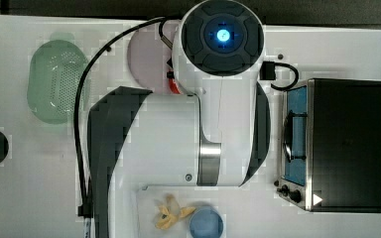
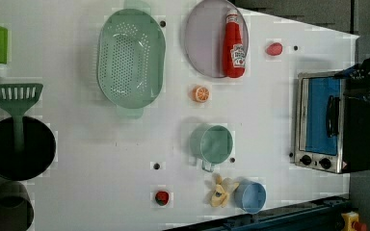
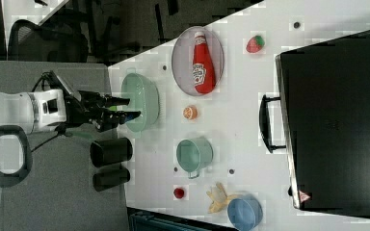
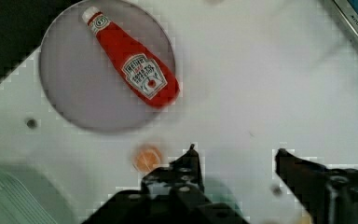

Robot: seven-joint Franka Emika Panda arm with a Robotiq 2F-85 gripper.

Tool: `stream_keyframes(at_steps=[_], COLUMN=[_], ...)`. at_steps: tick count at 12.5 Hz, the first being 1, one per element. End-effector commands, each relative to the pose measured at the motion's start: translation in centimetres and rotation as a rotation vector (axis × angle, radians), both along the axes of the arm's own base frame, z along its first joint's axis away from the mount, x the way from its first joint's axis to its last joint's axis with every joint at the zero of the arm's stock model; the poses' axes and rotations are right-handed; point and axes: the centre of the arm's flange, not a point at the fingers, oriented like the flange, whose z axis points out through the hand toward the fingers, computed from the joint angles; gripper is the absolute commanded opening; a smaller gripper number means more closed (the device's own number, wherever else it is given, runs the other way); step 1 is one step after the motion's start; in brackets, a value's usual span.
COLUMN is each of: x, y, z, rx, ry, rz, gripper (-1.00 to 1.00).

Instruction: Pick ketchup from plate and place it on table.

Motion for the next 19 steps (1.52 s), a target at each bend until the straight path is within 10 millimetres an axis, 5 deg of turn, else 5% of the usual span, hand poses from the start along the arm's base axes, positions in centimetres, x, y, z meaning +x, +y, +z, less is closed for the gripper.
stream_keyframes(at_steps=[1,3,7,14,19], x=[-10.0,-9.4,-5.7,1.9,6.2], y=[-2.4,-2.2,-1.3,1.7,1.7], z=[7.9,7.2,2.6,-10.0,-18.1], rx=[-0.005,-0.004,0.001,0.038,0.068], ry=[0.029,0.035,0.052,0.061,-0.003], rz=[-0.094,-0.088,-0.025,0.196,0.489], gripper=[0.58,0.99,1.00,1.00,1.00])
